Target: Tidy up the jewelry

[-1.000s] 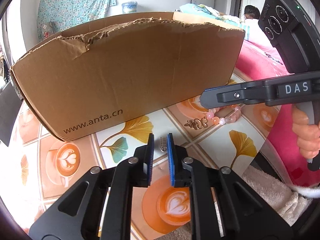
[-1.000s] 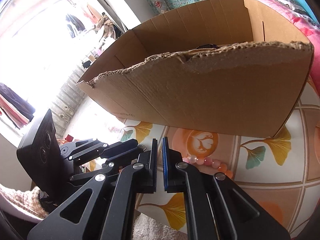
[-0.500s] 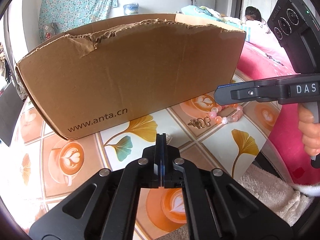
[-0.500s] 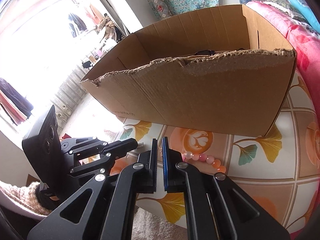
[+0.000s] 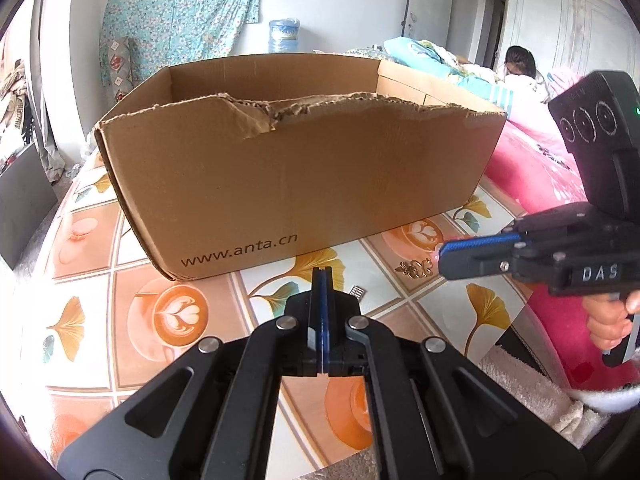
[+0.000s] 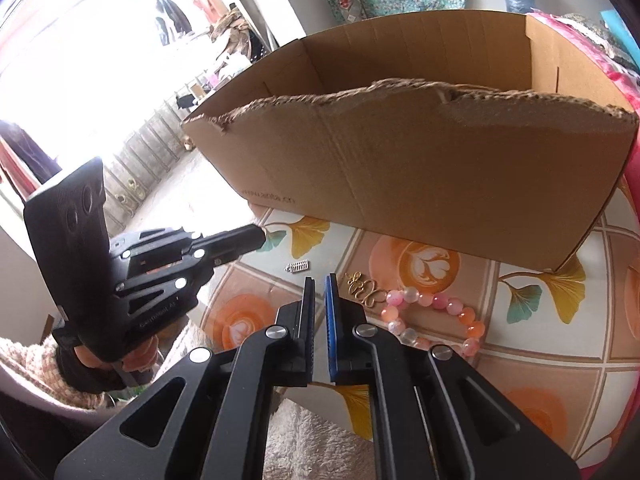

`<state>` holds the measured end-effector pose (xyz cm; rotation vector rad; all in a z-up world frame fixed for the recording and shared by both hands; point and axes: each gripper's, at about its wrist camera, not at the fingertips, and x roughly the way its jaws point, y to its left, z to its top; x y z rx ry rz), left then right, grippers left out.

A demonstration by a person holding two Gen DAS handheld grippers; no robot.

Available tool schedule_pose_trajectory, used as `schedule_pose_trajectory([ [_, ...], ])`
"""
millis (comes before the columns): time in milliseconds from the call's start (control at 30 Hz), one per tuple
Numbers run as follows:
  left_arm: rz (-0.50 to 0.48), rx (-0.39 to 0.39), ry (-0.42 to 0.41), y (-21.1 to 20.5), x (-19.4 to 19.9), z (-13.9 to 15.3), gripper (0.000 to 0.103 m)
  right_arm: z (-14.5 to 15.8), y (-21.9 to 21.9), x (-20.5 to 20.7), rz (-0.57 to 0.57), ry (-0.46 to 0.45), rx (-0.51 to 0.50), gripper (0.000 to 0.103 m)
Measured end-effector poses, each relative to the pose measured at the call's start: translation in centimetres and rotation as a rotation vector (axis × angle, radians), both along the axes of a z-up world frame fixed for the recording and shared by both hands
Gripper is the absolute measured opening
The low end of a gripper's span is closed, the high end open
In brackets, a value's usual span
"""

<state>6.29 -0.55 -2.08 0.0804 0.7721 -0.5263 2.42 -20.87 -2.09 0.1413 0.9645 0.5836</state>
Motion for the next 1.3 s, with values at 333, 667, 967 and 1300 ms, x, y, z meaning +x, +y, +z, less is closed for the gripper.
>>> schedule_pose_trajectory([
  [333,0.031,-0.055,0.010,1.2,0.3,0.3,0.000,-1.3,0.7,0.3,0.007,0.003,-0.175,0.006],
  [667,-0.038,-0.051,0.067,0.1,-0.1,-0.6,0.015,-1.1,-2.5,2.8,-0.115,0.010,-0.172,0.006],
  [967,-0.094,0.125,0.027,-2.9,-0.2,-1.5,0.025,-0.2,-3.1,2.3,-0.078,-0.033,-0.116,0.006],
  [1300,-0.155,0.233,0.019,-4.8,-0.2,-1.2,0.004,-0.2,-2.7,1.2,-0.080,-0.045,-0.090,0.006],
])
